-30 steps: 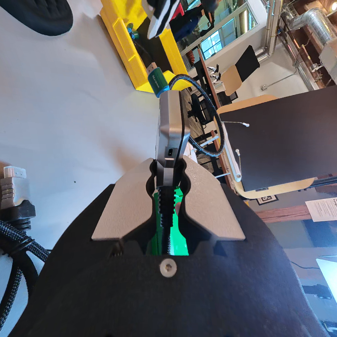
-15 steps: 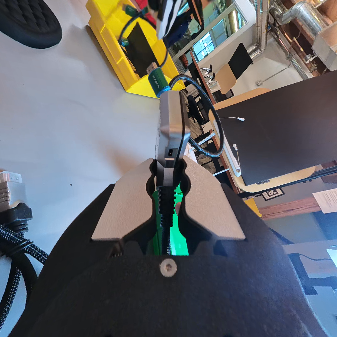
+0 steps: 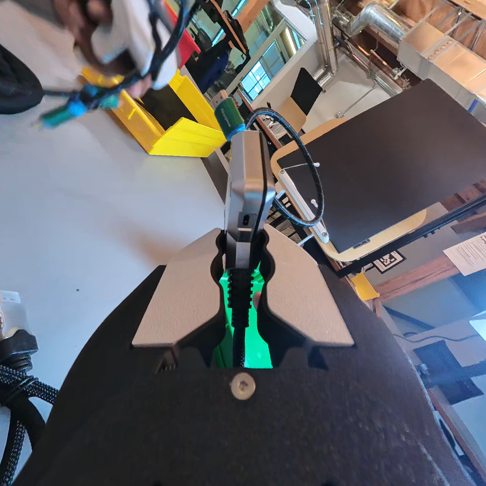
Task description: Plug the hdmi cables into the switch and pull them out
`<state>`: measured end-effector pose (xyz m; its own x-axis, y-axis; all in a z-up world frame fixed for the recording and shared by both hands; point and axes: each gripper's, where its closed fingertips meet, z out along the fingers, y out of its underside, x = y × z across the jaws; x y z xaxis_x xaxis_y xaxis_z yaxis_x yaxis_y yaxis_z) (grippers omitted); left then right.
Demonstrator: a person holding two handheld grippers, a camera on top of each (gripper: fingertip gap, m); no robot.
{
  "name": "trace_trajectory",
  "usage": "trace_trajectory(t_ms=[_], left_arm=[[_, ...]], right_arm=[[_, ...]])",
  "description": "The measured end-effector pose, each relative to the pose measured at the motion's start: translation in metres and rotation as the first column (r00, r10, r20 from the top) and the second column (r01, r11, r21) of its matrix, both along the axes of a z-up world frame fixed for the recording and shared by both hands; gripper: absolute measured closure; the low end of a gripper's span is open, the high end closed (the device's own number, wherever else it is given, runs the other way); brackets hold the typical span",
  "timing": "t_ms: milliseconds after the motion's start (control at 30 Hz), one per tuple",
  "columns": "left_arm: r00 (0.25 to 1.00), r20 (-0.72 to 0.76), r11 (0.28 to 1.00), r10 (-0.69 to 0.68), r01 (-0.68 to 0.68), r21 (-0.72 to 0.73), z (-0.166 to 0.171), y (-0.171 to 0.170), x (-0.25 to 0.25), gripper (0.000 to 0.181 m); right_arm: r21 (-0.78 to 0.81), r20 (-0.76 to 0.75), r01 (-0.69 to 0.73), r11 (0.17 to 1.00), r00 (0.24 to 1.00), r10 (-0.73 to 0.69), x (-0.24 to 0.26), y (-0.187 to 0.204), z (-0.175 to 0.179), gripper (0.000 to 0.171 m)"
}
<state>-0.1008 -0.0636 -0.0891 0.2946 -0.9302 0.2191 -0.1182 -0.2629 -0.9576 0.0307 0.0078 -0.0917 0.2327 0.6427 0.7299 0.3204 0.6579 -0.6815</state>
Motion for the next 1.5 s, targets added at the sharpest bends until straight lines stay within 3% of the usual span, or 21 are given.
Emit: trace_trajectory(t_ms=[133,333,467,533,633,700,767,933,1033,1133,1167,1200,1267,1300,1400,1500], left_arm=[[0.999,0.019,0.997,-0.036,0.037,-0.073,-0.057,0.015,0.034,0.174],[0.948,-0.174,0.924,0.266,-0.302,-0.234,-0.106,0.05,0.006,0.169],[0.865,-0.318,0.91,0.388,-0.415,-0.019,-0.11,0.057,-0.025,0.161],[0.842,-0.348,0.911,0.412,-0.386,0.145,-0.099,0.054,-0.029,0.161],[0.854,-0.381,0.918,0.354,-0.238,0.319,-0.088,0.038,-0.018,0.16],[0.881,-0.423,0.949,0.212,-0.083,0.303,-0.096,0.015,-0.001,0.158],[0.838,-0.539,0.98,0.082,0.03,0.197,-0.122,-0.004,0.005,0.152],[0.717,-0.694,0.974,0.059,0.11,0.197,-0.152,-0.008,0.003,0.141],[0.692,-0.717,0.976,0.077,0.096,0.197,-0.153,-0.008,0.005,0.153],[0.585,-0.791,0.978,0.177,-0.018,0.206,-0.152,0.002,-0.004,0.163],[0.583,-0.78,0.973,0.23,-0.108,0.206,-0.148,0.007,-0.004,0.171],[0.628,-0.739,0.968,0.244,-0.202,0.148,-0.142,0.007,0.003,0.169],[0.775,-0.619,0.987,0.128,-0.158,0.006,-0.128,-0.011,0.029,0.167],[0.801,-0.583,0.989,0.133,-0.145,0.026,-0.121,-0.011,0.033,0.166],[0.762,-0.626,0.986,0.165,-0.11,0.126,-0.124,-0.007,0.026,0.154],[0.788,-0.607,0.995,0.102,-0.091,0.048,-0.134,-0.015,0.039,0.148]], right_arm=[[-0.011,-0.001,0.014,1.0,1.0,-0.014,0.002,0.005,-0.003,0.147],[-0.014,-0.02,0.073,0.997,0.997,-0.073,0.007,0.016,-0.001,0.147],[-0.012,-0.022,0.081,0.997,0.996,-0.081,0.009,0.019,-0.002,0.147],[-0.01,-0.019,0.07,0.997,0.997,-0.07,0.008,0.018,-0.003,0.147],[-0.005,-0.01,0.048,0.999,0.999,-0.048,0.006,0.014,-0.006,0.147],[-0.005,-0.002,0.046,0.999,0.999,-0.046,0.005,0.014,-0.008,0.147],[-0.007,0.005,0.044,0.999,0.999,-0.044,0.004,0.014,-0.01,0.147],[-0.015,0.015,0.036,0.999,0.999,-0.035,0.003,0.014,-0.012,0.147],[-0.02,0.024,0.034,0.999,0.999,-0.034,0.003,0.014,-0.014,0.147],[-0.02,0.031,0.04,0.999,0.999,-0.039,0.003,0.015,-0.016,0.147],[-0.022,0.03,0.041,0.999,0.999,-0.041,0.003,0.015,-0.016,0.147],[-0.023,0.03,0.042,0.999,0.999,-0.041,0.003,0.015,-0.016,0.147],[-0.024,0.031,0.043,0.999,0.999,-0.042,0.003,0.016,-0.016,0.147],[-0.025,0.032,0.044,0.999,0.999,-0.043,0.003,0.016,-0.017,0.147],[-0.025,0.035,0.043,0.999,0.999,-0.042,0.003,0.015,-0.018,0.147],[-0.023,0.04,0.044,0.999,0.998,-0.043,0.002,0.016,-0.019,0.148]])
